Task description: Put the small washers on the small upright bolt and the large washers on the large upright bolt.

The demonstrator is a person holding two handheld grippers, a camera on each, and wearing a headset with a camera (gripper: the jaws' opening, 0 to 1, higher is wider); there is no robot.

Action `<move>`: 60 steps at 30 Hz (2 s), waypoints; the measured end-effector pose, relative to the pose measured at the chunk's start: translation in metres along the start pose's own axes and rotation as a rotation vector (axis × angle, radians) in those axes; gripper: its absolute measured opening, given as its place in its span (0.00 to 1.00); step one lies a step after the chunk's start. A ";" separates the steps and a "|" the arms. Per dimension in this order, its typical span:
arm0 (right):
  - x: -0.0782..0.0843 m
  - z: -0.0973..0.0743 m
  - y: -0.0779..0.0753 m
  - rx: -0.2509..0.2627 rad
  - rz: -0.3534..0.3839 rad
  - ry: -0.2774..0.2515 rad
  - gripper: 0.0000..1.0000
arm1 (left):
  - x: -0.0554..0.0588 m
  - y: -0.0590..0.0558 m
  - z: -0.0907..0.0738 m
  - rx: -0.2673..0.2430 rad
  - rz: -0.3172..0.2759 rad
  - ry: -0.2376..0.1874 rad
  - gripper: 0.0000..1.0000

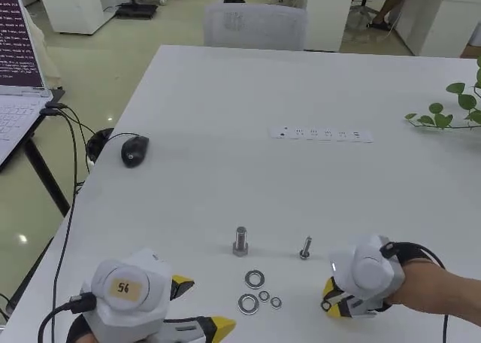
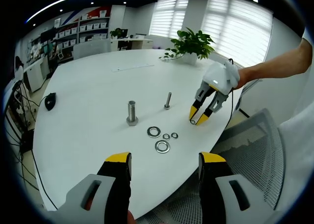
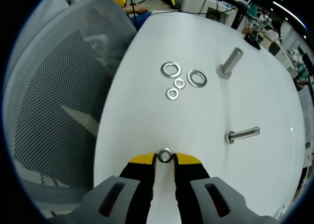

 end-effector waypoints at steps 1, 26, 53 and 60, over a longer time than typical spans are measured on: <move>0.000 0.000 0.000 -0.003 -0.003 0.001 0.16 | 0.000 0.000 0.000 -0.001 -0.001 0.000 0.55; 0.002 0.000 -0.001 -0.011 -0.011 -0.006 0.16 | -0.001 0.002 -0.002 -0.005 0.003 0.002 0.54; 0.004 0.001 -0.004 0.115 0.297 -0.157 0.14 | 0.001 0.001 -0.002 -0.006 0.005 0.008 0.54; -0.004 0.004 -0.006 0.126 0.319 -0.184 0.14 | 0.000 0.003 -0.003 -0.010 0.005 0.006 0.54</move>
Point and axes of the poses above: the centre of the closed fingertips' face, and the gripper's own axes: z roughly forward along the fingers, y roughly to its left, x roughly out of its underside, the point moved 6 cm from there along -z, roughly backward along the fingers, and after that the axes turned 5 degrees about -y, right-handed, at the moved point
